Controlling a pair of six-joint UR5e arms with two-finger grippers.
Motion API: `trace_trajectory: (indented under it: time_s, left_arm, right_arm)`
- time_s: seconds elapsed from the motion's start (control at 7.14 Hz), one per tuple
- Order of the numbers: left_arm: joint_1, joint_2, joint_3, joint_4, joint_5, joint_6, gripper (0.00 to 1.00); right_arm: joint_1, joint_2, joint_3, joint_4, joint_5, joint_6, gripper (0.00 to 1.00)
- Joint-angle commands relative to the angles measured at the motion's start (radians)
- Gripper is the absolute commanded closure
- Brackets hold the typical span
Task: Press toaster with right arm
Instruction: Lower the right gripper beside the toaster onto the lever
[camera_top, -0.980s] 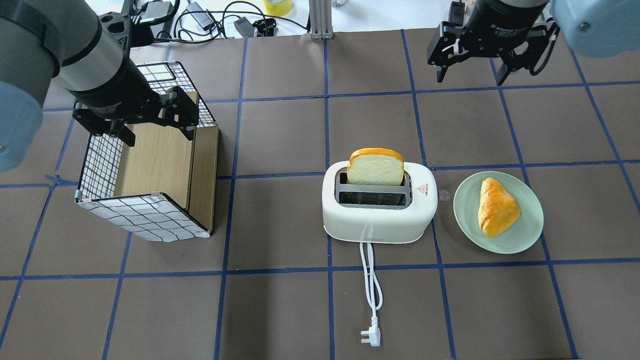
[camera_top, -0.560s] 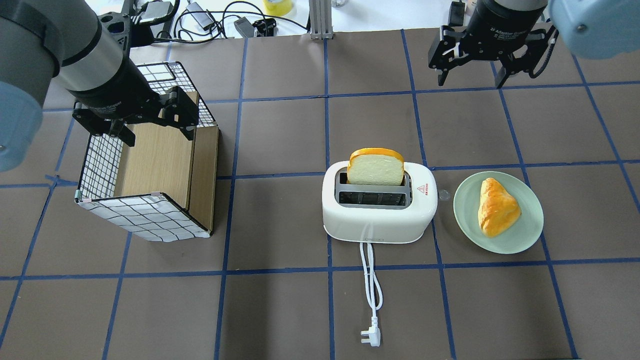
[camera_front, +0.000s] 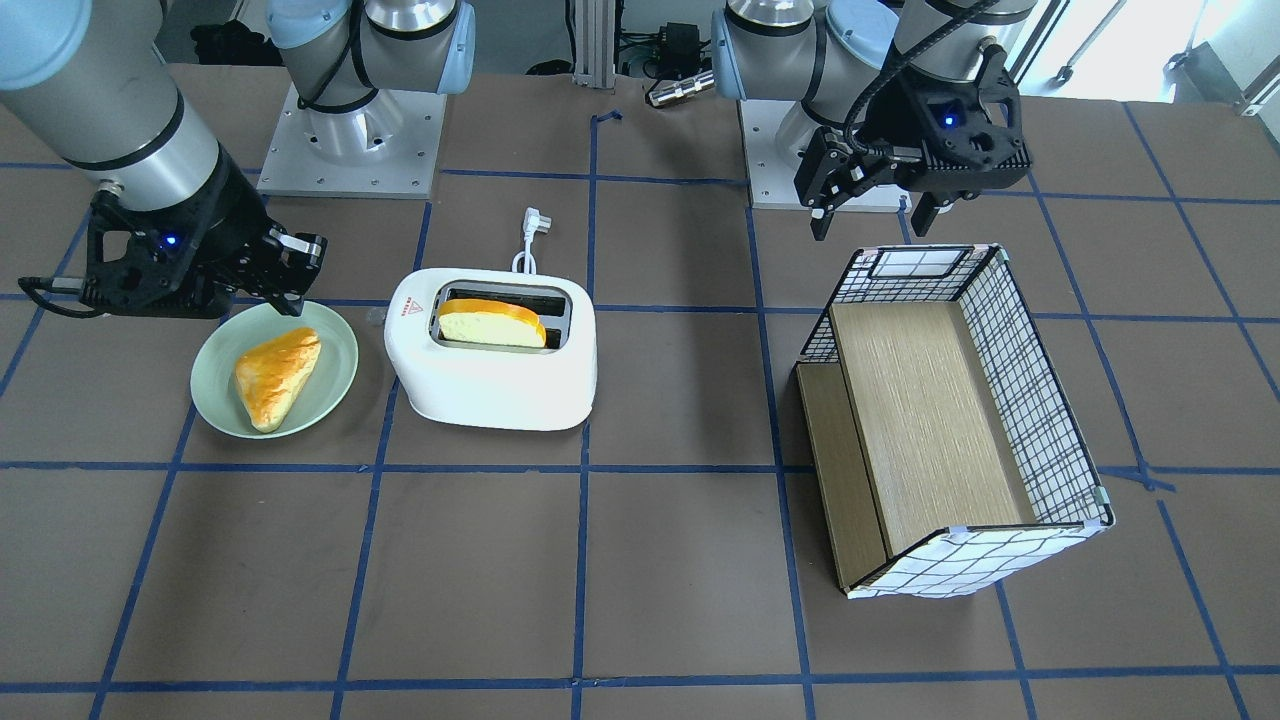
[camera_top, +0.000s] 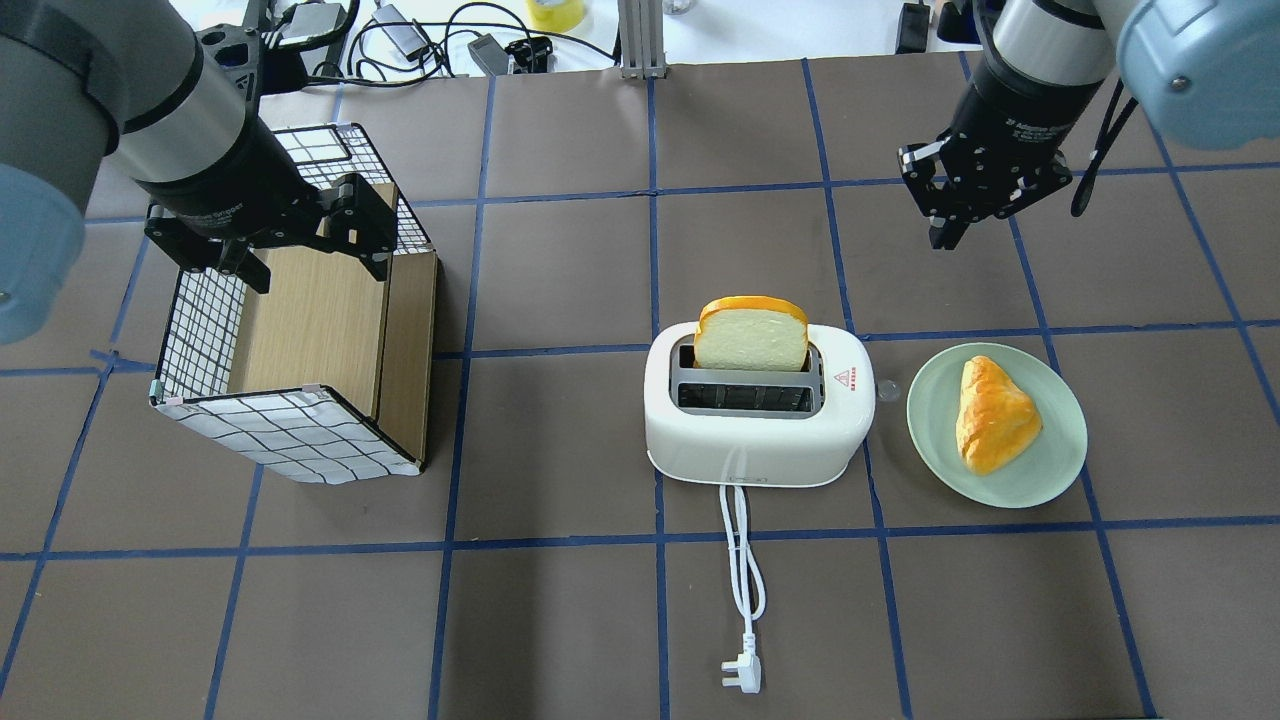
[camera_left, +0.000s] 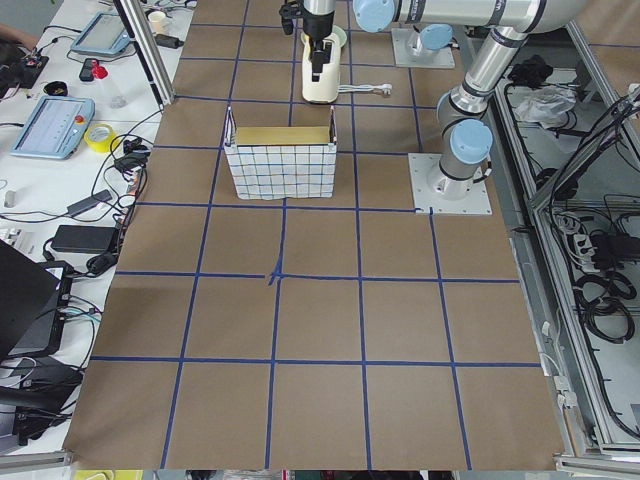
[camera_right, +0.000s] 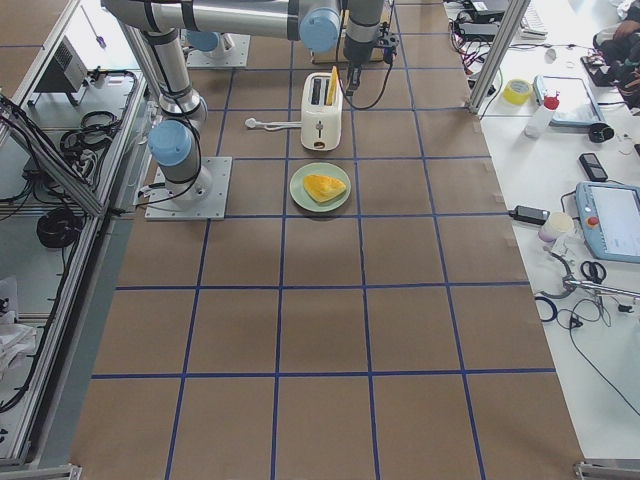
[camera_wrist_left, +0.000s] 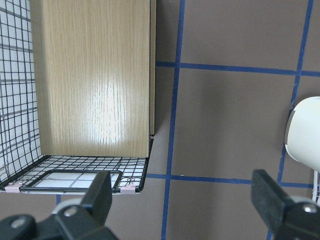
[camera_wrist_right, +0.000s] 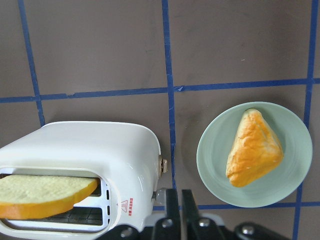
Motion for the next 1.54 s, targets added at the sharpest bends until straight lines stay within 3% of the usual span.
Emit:
trace_trajectory:
  time_s: [0.0,0.42,0.7,1.4]
  left_arm:
    - [0.000,0.000,0.000,0.000,0.000,0.000,0.00]
    - [0.000,0.000,0.000,0.000,0.000,0.000,0.00]
    - [0.000,0.000,0.000,0.000,0.000,0.000,0.00]
    - [0.000,0.000,0.000,0.000,0.000,0.000,0.00]
  right_arm:
    - [-0.032,-0.003,0.128,-0.030,0.050,-0.067,1.00]
    - [-0.055,-0.001,0.272,-0.168,0.121,-0.131,1.00]
    - [-0.116,-0.001,0.309,-0.163,0.211,-0.229,1.00]
    - [-0.118,-0.004,0.355,-0.169,0.227,-0.265,1.00]
